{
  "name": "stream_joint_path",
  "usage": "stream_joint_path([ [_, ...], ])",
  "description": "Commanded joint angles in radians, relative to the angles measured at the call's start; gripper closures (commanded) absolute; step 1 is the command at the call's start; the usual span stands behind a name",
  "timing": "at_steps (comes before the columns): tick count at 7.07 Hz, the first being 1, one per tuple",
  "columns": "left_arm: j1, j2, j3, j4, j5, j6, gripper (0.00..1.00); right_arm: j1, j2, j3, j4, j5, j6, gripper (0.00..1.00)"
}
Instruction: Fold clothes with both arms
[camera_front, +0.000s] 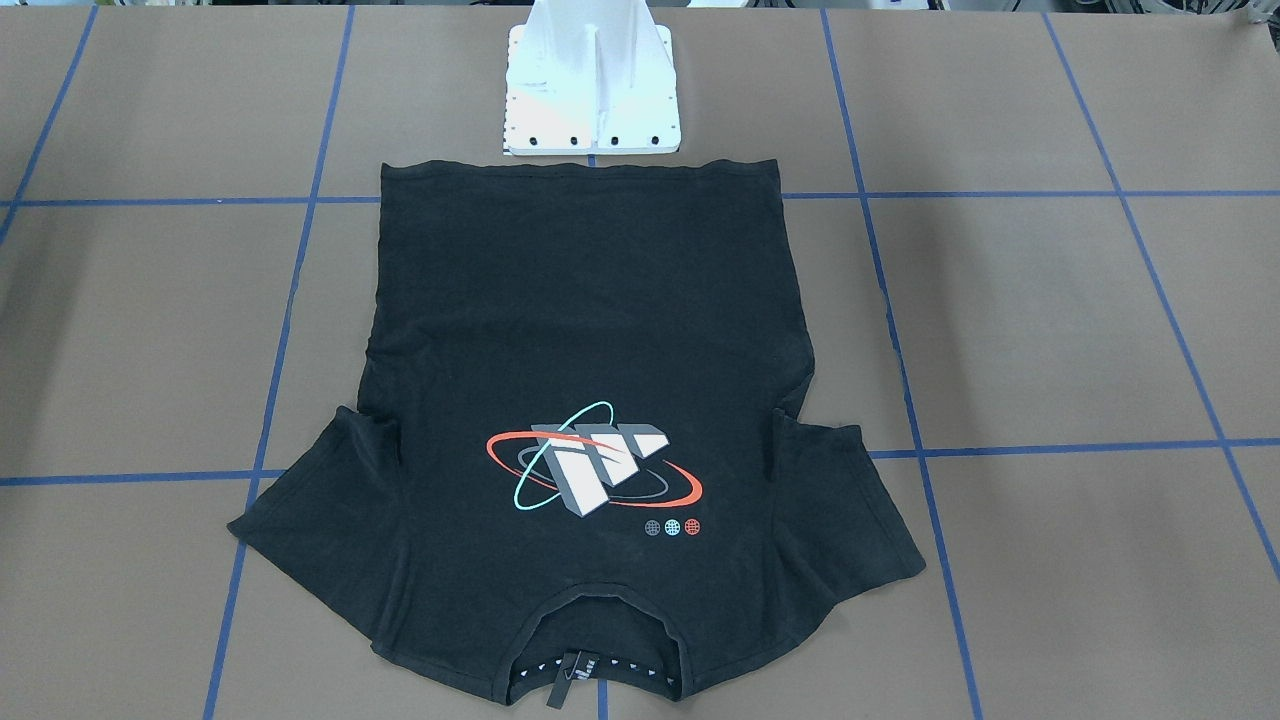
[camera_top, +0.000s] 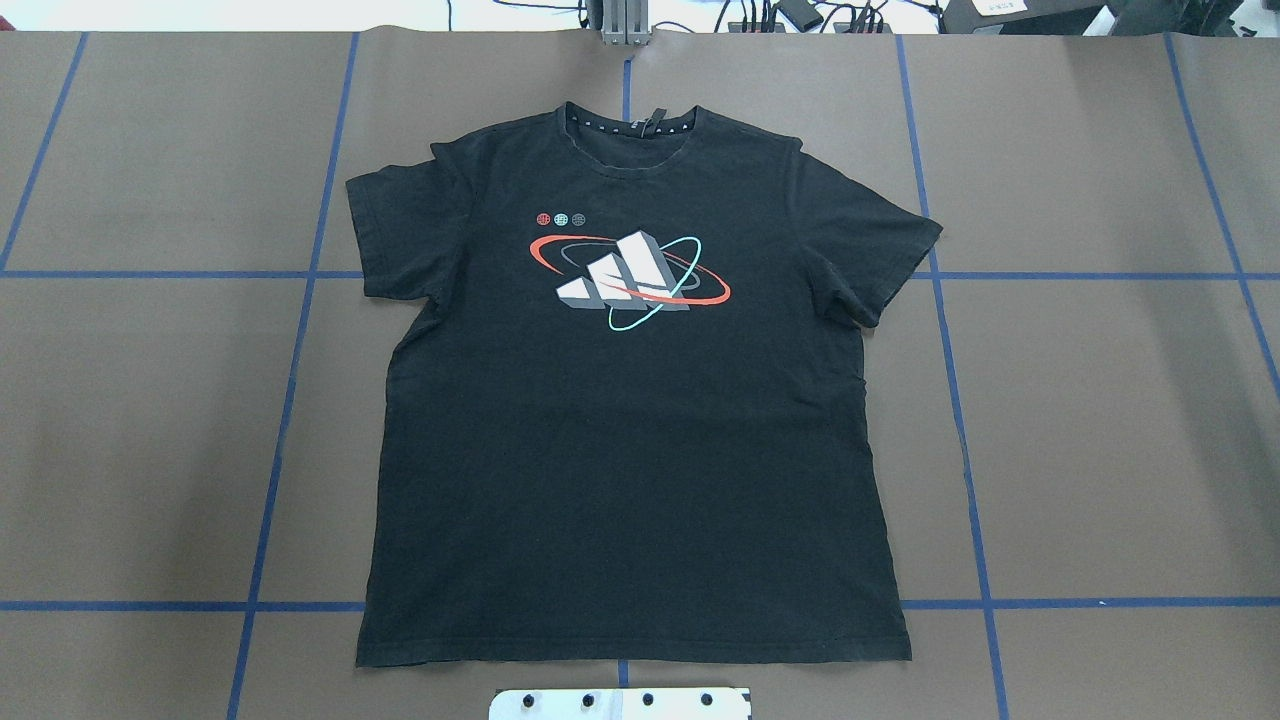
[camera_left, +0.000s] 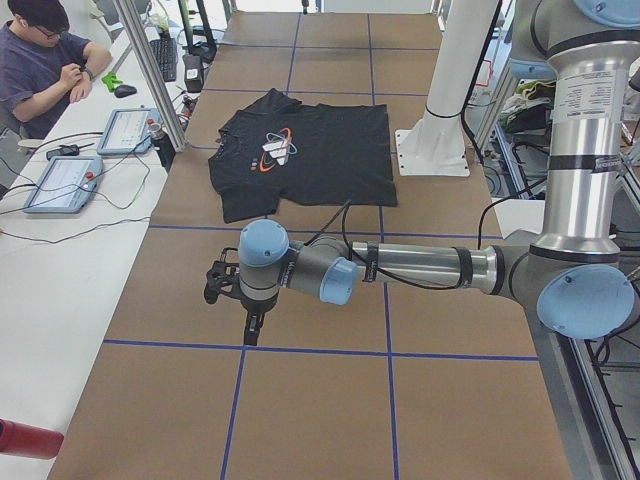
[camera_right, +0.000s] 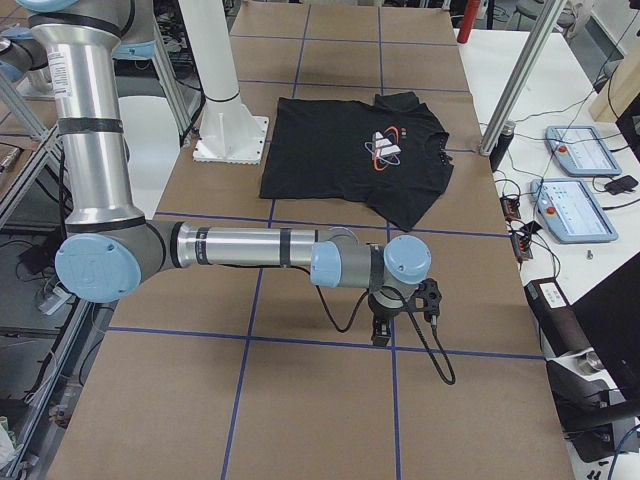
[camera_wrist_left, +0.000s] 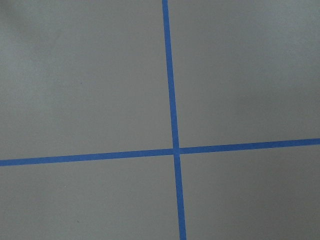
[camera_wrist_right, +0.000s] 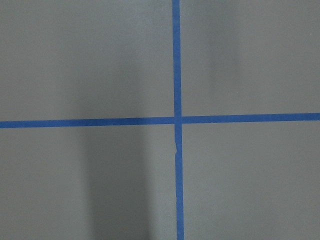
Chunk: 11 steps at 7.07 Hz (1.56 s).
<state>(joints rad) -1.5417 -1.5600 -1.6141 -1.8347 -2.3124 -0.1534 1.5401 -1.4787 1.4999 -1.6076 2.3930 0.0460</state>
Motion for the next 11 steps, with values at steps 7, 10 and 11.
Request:
stream_joint_path([
  [7,0.005,-0.124,-0.029,-0.029,-0.106,-0.031,0.00,-0.090,0.137,0.057,-0.011,0.020,0.100,0.00],
  [10,0.113,-0.217,0.040,-0.181,-0.096,-0.249,0.00,-0.198,0.314,0.016,0.000,-0.012,0.199,0.00],
  [11,0.133,-0.250,0.077,-0.242,-0.096,-0.267,0.00,-0.227,0.377,-0.053,0.002,-0.008,0.225,0.00],
])
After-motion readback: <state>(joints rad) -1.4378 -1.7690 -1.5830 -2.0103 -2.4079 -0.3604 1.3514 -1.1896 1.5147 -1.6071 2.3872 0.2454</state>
